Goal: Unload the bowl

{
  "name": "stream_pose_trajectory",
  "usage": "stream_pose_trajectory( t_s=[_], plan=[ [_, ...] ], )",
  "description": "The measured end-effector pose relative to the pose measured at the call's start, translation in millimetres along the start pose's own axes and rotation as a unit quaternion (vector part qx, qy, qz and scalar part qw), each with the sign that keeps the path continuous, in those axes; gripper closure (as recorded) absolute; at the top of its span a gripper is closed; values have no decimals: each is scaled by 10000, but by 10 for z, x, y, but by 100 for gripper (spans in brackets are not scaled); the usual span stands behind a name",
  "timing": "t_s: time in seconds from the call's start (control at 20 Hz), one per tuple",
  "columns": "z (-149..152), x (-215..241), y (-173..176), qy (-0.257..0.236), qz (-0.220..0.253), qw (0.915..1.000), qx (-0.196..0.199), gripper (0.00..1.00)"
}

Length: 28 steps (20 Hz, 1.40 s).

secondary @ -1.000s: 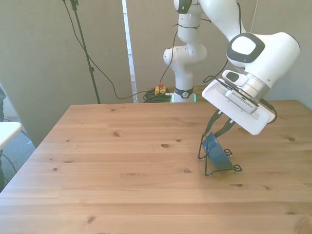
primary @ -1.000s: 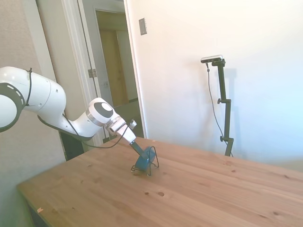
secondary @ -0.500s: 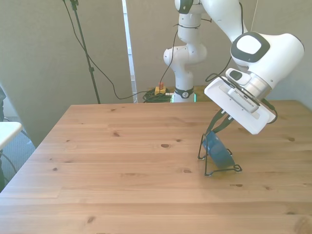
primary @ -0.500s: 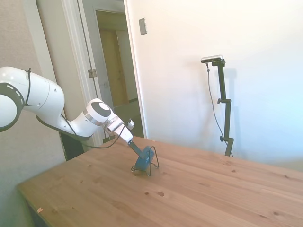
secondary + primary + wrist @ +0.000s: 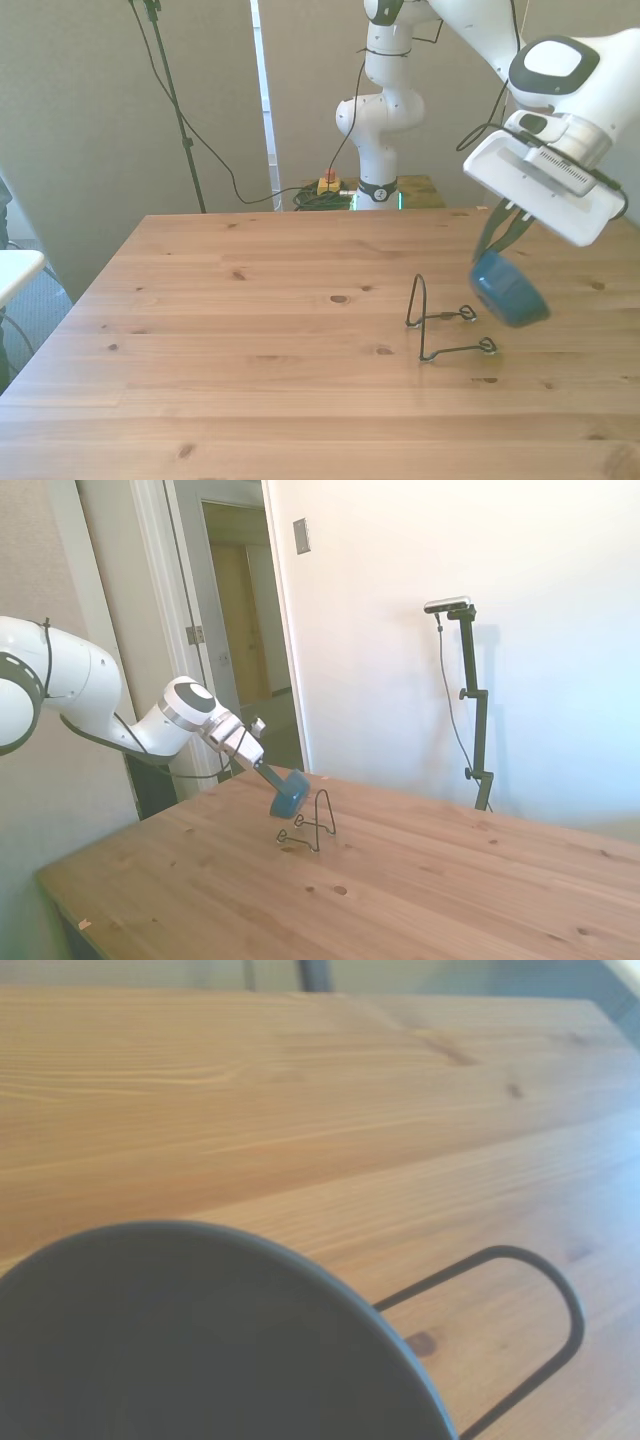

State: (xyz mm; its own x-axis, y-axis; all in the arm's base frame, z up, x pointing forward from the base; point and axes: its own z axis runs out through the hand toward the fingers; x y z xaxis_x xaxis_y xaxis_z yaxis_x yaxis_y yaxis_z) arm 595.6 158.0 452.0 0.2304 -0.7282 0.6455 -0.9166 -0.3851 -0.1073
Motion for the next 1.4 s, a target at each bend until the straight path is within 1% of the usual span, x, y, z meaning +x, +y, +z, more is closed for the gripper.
stream_pose_trajectory(
  t_s=[0.15,0.2,0.3,0.4,0.55,0.65,0.8,1.05,1.2,1.4],
  plan=[
    [-299,118,304,-533,-242,9971,494,100],
    [-334,266,469,-735,-279,9949,625,100],
    [-313,553,797,-1075,-298,9908,771,100],
    [-211,762,1158,-1482,-410,9841,887,100],
    [125,869,1690,-2063,-636,9721,919,100],
    [308,955,1907,-2264,-653,9682,843,100],
    [502,990,2011,-2524,-589,9630,743,100],
    [931,881,1963,-3127,-456,9466,636,100],
    [1221,919,1902,-3450,-369,9358,620,100],
    [1510,914,1857,-3662,-206,9292,459,100]
  ],
)
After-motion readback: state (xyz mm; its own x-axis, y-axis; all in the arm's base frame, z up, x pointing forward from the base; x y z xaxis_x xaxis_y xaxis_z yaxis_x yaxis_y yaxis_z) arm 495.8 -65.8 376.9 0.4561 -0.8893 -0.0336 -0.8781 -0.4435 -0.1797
